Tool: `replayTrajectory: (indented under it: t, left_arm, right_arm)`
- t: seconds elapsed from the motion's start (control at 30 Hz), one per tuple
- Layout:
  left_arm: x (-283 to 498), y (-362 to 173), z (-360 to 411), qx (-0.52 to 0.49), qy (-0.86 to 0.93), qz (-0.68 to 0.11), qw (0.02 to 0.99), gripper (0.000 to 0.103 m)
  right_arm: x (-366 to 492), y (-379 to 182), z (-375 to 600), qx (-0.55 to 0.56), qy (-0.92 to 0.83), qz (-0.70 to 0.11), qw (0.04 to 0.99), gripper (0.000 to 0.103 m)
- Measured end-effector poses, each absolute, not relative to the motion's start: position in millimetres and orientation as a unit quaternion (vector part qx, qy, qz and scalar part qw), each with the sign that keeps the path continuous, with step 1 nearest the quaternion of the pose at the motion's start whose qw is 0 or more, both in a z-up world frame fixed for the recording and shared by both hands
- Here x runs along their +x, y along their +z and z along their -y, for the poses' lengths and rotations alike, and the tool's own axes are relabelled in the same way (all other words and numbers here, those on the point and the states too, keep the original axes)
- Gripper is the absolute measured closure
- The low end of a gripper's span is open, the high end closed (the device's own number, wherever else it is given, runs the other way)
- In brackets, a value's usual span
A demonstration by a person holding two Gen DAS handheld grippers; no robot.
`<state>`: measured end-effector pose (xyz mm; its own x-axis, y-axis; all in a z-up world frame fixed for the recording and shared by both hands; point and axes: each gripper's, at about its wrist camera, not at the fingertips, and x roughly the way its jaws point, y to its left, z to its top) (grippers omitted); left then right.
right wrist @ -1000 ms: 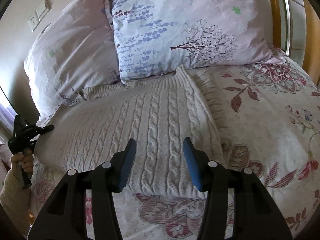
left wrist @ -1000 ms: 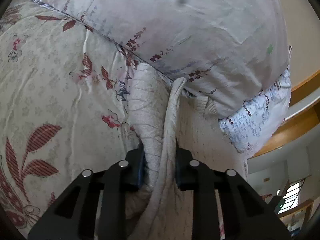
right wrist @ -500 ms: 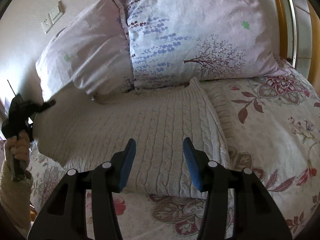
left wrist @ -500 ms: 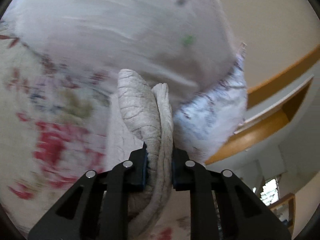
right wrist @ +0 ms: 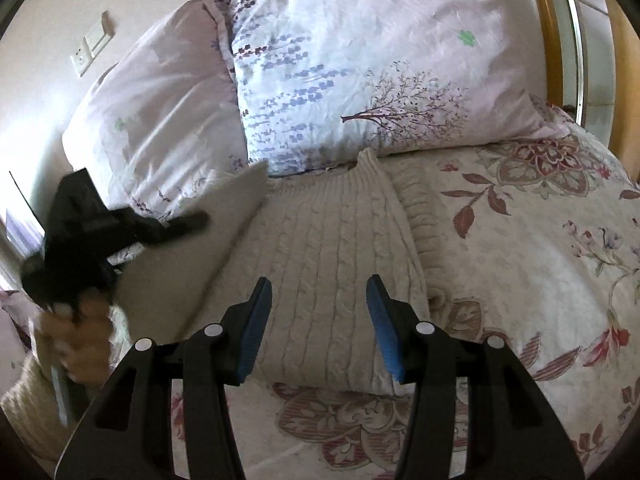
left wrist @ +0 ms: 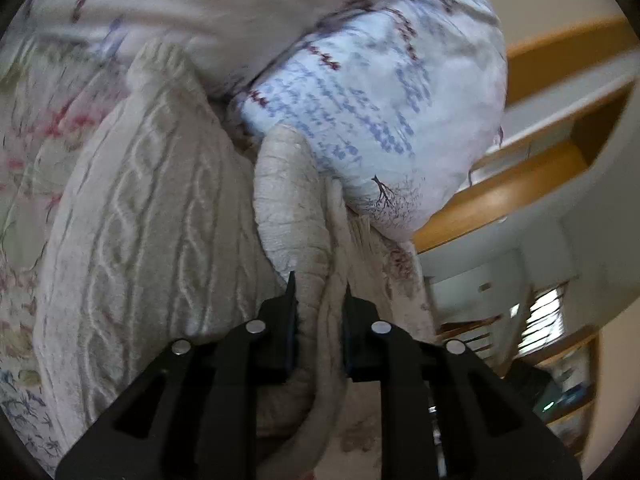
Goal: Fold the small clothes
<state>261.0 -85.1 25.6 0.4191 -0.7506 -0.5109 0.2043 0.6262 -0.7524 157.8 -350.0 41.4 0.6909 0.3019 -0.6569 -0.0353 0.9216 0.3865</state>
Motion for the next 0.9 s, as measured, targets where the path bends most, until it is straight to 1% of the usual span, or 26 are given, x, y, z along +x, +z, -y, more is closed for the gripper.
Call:
replayTrajectory:
  t: [0.03,0.1,0.17,0.2,0.33,0.37,0.47,0.63,0.73,0.8,0.87,0.9]
  left_arm:
    - [261,30,87,-0.306,-0.315,-0.446,0.780,0.075]
    - [262,39,83,-0.323,-0.339,-0.445,0.763,0.066]
    - [256,47,72,-0.326,-0.344,-0.438,0.764,0.045]
    - [251,52,61,-0.322,-0.338,-0.426,0.775,0.042]
    - [236,63,13,-0.297,-0.277,-0.381,0.830,0.028]
    - [234,63,3,-0.281,-0.246,-0.372,0.850,0.027]
    - [239,54,-10,-0.259,-0.198,-0.379,0.866,0.027]
    - [246,25,-12,-0.256,-0.216,-0.418,0.845,0.027]
    - [249,14,-5,-0.248,-0.235,-0.437,0.832,0.027]
    - [244,13,-6,-0.245,-0.242,-0.434,0.832,0.027]
    - [242,13,-7,-0.249,-0.249,-0.433,0.830,0.027]
    - [245,13,-4,-0.252,-0.250,-0.434,0.828,0.026]
  right_arm:
    - [160,44,351,0.183,0.101,-0.382,0.900,0.052]
    - [165,48,351,0.200,0.119,-0.383,0.894,0.051]
    - [173,51,350,0.222,0.142,-0.385,0.885,0.049]
    - [176,53,350,0.232,0.154,-0.387,0.879,0.047]
    - [200,48,343,0.291,0.205,-0.420,0.835,0.047]
    - [205,45,341,0.302,0.206,-0.428,0.827,0.047]
    - [220,35,336,0.320,0.198,-0.450,0.810,0.047]
    - [239,14,325,0.339,0.191,-0.485,0.783,0.047]
    - [244,9,322,0.345,0.198,-0.483,0.780,0.048]
    - [247,8,319,0.347,0.208,-0.481,0.778,0.058]
    - [253,4,313,0.344,0.206,-0.479,0.781,0.060]
    - [256,2,311,0.343,0.203,-0.478,0.782,0.064]
